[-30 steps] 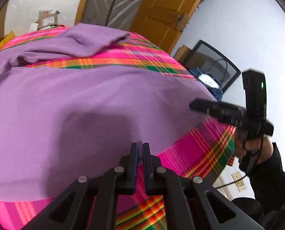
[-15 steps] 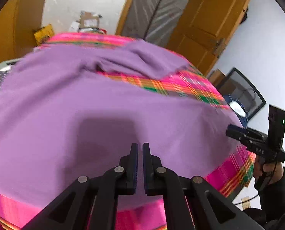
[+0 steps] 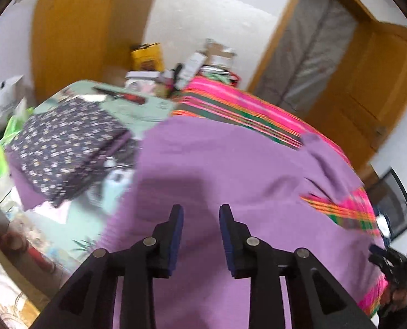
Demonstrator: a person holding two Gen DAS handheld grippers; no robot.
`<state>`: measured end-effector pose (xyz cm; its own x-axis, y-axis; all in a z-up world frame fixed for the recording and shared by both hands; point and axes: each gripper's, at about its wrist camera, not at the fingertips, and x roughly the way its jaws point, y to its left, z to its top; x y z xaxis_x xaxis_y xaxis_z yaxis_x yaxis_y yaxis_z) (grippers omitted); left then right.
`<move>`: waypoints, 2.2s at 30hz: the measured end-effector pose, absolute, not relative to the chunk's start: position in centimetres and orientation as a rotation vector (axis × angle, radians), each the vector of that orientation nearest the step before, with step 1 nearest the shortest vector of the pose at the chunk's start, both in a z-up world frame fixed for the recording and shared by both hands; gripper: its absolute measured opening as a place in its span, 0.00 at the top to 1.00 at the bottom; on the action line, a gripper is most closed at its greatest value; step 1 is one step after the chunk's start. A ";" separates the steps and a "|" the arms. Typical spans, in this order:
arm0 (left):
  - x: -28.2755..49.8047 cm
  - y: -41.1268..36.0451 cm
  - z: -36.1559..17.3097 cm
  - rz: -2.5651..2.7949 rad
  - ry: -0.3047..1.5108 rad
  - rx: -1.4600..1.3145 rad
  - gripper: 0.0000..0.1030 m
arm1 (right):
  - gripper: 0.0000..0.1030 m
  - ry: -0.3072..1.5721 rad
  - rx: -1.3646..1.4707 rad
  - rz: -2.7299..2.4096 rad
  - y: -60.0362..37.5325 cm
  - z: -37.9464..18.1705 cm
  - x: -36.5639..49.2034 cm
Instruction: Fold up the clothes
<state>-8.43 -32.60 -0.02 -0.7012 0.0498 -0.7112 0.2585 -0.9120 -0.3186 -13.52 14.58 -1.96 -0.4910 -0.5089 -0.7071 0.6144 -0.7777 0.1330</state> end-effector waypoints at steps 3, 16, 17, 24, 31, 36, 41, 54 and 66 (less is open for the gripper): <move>-9.2 -35.8 -1.3 -2.672 0.687 1.173 0.71 | 0.61 0.215 1.005 -2.232 13.2 -1.9 -13.7; -12.9 -40.3 -5.6 -2.619 0.960 1.347 0.64 | 0.61 0.266 1.016 -2.213 10.6 -2.2 -15.1; -13.0 -40.4 -5.8 -2.620 0.966 1.348 0.64 | 0.61 0.268 1.018 -2.211 10.5 -2.2 -15.2; -12.8 -39.5 -5.2 -2.663 0.805 1.291 0.84 | 0.61 0.296 1.024 -2.205 9.5 -2.2 -15.7; -14.1 -40.6 -5.1 -2.633 0.800 1.254 0.81 | 0.61 0.318 1.020 -2.213 9.1 -2.1 -15.8; -13.3 -40.8 -4.7 -2.631 0.803 1.280 0.74 | 0.61 0.322 1.022 -2.231 9.4 -1.7 -15.6; -12.1 -41.8 -2.9 -2.612 0.803 1.220 0.76 | 0.61 0.317 1.016 -2.256 9.8 -1.2 -15.0; -21.5 -36.3 0.0 -2.789 0.632 1.413 0.70 | 0.61 0.348 1.004 -2.284 9.9 -0.5 -14.6; -30.0 -32.9 -3.0 -2.675 0.419 1.479 0.77 | 0.61 0.314 1.048 -2.327 11.7 -1.8 -17.4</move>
<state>-30.00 -32.91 -2.96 -0.5392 0.0818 -0.8382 0.1786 -0.9615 -0.2087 -17.42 11.70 -1.77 -0.5356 -0.3972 -0.7452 0.5805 -0.8141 0.0168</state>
